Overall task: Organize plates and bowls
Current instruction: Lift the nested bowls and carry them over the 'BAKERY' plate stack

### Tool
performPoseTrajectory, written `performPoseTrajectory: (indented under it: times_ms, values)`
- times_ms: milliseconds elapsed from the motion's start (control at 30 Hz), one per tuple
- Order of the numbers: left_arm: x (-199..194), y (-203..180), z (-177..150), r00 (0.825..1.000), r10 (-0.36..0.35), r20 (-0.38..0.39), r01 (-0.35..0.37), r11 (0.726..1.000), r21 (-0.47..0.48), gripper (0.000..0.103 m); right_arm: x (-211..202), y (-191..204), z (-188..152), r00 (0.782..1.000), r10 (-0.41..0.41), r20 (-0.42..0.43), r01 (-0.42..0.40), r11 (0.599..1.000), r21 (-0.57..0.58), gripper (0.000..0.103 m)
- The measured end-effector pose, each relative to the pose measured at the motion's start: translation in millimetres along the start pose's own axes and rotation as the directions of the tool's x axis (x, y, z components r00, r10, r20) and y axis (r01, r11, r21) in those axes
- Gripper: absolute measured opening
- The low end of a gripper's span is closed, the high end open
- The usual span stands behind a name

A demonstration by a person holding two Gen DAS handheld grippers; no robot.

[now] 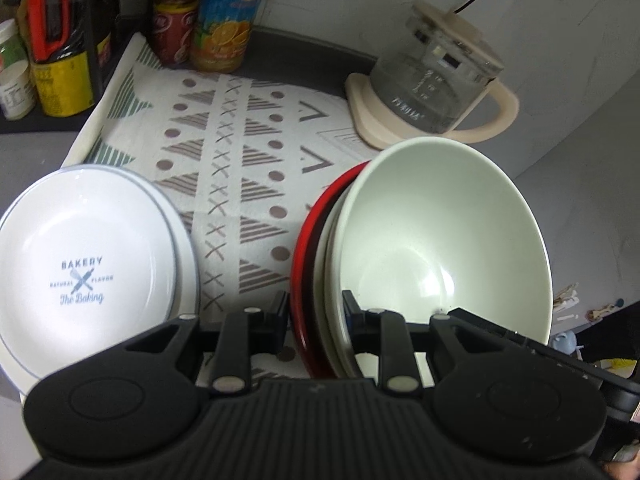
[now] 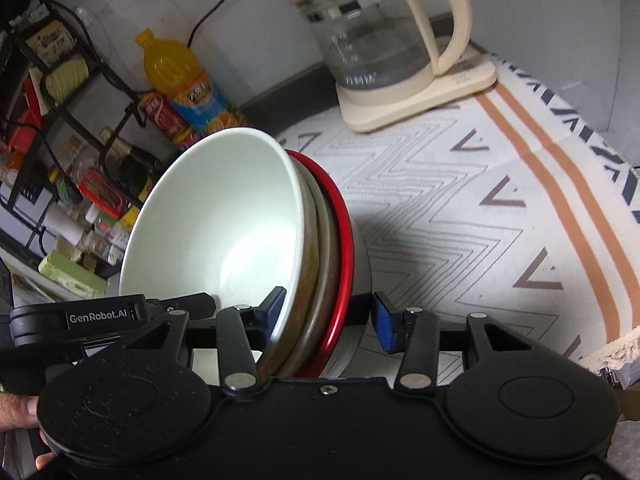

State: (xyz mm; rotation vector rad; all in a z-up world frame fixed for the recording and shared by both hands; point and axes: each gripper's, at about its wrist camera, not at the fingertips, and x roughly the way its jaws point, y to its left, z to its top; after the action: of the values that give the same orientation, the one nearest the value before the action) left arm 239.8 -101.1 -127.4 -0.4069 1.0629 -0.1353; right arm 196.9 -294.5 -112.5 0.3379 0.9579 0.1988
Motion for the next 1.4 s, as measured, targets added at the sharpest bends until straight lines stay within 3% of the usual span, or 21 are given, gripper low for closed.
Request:
performPoseTrajectory:
  times_ms: [500,1400]
  values:
    - [-36.9,33.0,14.9,0.999,-0.042,0.012,0.041,0.996,0.074,0.025,-8.3,53.3,-9.6,0.997,-0.046,0.069,0.043,0.998,0.051,0.045]
    - [-72.0,126.8,35.5,0.998,0.000,0.058,-0.001,1.000,0.012,0.025,37.0,148.1,-16.7,1.000,-0.013,0.024,0.014,0.999,-0.029,0.045]
